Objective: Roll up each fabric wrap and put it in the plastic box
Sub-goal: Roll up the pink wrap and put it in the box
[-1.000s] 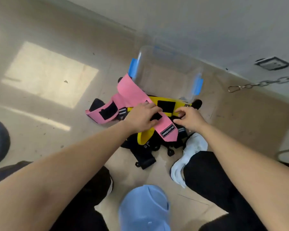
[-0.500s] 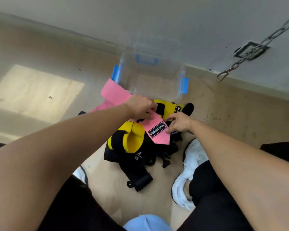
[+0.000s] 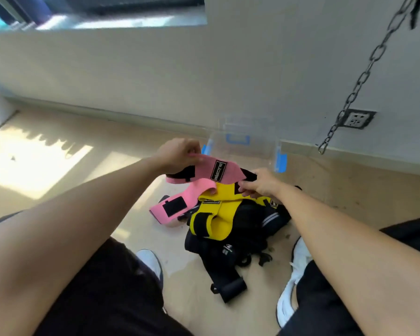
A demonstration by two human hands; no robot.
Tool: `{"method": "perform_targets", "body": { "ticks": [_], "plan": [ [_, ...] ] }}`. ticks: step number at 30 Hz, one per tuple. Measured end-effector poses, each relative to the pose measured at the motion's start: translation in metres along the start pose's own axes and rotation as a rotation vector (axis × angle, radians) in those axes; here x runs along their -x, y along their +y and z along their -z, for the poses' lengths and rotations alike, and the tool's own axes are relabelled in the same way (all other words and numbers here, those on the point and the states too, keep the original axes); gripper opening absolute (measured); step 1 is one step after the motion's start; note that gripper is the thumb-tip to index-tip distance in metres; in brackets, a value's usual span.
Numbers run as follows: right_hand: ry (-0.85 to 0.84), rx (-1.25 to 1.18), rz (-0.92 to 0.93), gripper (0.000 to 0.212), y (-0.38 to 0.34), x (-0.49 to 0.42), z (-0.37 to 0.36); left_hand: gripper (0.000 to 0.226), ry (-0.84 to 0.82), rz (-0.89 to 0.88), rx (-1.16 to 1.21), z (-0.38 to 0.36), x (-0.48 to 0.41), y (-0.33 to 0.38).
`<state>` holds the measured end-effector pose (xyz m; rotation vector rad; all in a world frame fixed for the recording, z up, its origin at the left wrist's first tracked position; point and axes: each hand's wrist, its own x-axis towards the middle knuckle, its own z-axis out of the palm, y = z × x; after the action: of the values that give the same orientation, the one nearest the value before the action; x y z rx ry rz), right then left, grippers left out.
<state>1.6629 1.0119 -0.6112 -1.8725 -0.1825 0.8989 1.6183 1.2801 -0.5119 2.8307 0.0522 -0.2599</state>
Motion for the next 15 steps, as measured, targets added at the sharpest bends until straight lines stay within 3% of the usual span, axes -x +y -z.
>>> {"method": "perform_targets", "body": {
  "ticks": [5, 9, 13, 15],
  "plan": [
    [0.110, -0.249, 0.117, 0.022, -0.063, 0.020, 0.028, 0.020, 0.104, 0.102, 0.040, 0.037, 0.029, 0.007],
    [0.179, -0.593, 0.254, 0.007, -0.123, 0.040, 0.035, 0.019, 0.245, 0.124, 0.358, 0.044, 0.054, 0.029],
    [0.137, -0.696, 0.376, 0.010, -0.172, 0.066, 0.037, 0.009, 0.079, 0.018, 0.814, 0.032, 0.080, 0.047],
    [0.163, -0.588, 0.415, 0.011, -0.189, 0.083, 0.035, 0.003, -0.058, -0.033, 0.843, 0.027, 0.085, 0.045]
  ]
}}
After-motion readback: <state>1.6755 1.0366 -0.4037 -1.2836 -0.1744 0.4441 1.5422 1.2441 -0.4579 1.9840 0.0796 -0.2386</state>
